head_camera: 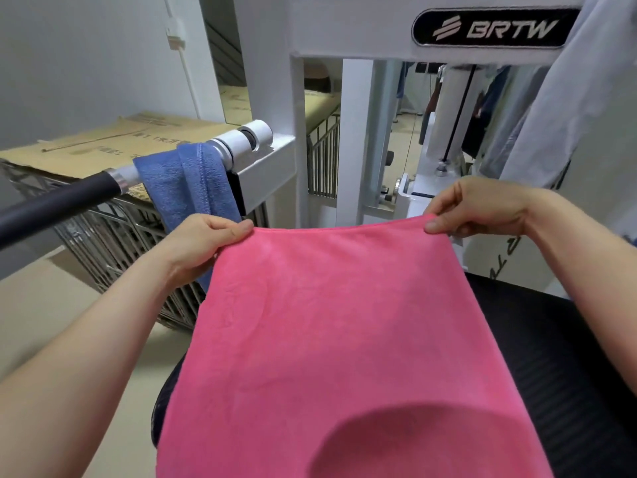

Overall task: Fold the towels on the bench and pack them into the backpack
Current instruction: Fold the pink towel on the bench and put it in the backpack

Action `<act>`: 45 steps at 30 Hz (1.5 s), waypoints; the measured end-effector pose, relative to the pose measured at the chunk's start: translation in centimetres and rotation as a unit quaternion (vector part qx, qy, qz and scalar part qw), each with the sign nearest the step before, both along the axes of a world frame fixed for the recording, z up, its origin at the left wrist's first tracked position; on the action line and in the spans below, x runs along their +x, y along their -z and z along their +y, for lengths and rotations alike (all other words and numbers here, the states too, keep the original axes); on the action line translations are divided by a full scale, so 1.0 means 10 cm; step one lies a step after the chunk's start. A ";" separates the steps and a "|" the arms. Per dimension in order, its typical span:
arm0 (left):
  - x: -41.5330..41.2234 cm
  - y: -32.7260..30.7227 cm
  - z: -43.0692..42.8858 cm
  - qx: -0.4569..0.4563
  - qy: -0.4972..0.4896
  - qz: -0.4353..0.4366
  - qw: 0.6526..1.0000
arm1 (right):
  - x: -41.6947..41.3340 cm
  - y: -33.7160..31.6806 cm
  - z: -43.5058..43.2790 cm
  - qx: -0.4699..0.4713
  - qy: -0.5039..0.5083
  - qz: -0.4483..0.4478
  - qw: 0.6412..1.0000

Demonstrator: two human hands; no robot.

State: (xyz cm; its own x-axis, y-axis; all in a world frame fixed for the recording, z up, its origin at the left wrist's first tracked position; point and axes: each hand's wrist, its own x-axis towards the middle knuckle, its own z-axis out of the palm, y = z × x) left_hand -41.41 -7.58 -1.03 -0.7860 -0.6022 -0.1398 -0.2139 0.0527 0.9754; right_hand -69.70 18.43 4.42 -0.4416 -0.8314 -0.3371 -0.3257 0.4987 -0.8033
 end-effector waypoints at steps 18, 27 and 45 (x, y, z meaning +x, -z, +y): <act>0.05 -0.25 0.17 -0.519 -0.163 -0.066 0.837 | 0.37 -0.08 -0.20 -0.164 0.180 0.146 0.959; 0.87 -0.16 0.83 -0.402 -0.143 0.115 0.897 | 1.22 -0.08 0.81 -0.236 0.154 0.222 0.933; 1.71 0.29 1.47 -0.426 -0.034 0.164 0.889 | 2.02 0.59 1.57 -0.244 0.115 0.412 0.870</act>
